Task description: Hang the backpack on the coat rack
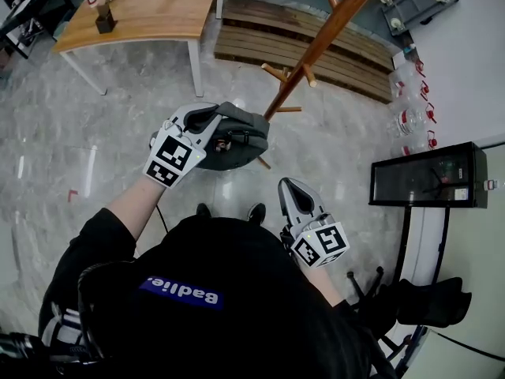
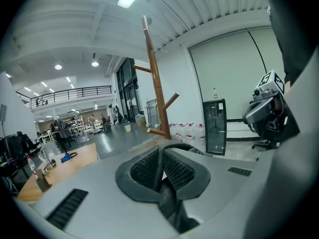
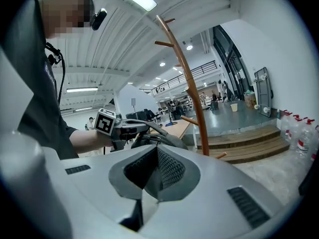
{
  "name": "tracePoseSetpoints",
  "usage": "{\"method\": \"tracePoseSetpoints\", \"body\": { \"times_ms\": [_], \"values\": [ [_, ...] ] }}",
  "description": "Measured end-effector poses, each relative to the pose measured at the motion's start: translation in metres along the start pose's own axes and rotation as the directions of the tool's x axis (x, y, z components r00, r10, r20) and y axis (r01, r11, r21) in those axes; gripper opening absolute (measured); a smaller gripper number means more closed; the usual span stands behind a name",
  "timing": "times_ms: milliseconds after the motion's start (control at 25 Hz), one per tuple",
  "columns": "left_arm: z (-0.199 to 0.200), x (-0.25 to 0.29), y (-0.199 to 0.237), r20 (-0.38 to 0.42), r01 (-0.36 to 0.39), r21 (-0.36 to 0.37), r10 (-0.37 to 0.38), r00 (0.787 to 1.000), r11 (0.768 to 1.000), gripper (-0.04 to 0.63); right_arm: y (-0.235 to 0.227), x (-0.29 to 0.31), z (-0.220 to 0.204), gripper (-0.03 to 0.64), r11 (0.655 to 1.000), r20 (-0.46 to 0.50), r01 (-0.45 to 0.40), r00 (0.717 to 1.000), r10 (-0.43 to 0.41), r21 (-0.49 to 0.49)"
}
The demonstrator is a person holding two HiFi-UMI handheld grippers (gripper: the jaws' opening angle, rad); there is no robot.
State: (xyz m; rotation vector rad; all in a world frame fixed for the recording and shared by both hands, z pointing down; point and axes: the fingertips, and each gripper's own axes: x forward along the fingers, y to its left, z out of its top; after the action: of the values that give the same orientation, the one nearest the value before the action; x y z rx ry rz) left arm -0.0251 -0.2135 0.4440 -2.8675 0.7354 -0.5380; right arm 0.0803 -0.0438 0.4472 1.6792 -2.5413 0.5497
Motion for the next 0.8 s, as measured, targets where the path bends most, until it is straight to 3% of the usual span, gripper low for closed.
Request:
{"method": "tracePoseSetpoints", "body": {
  "times_ms": [440,800],
  "values": [
    [0.029,0.046,0.04,0.04,0.026,0.129,-0.032,0.999,0.991,0.035,-0.043,0.014,0.011,0.005,0.998,-0.041,-0.056,0.998,0.055,-0.004],
    [0.045,0.075,0.057,0.055,0.065,0.216,-0.078,0.995,0.974,0.035,-0.057,0.016,0.013,0.005,1.0,-0.04,-0.007,0.999,0.007,0.011]
  ]
}}
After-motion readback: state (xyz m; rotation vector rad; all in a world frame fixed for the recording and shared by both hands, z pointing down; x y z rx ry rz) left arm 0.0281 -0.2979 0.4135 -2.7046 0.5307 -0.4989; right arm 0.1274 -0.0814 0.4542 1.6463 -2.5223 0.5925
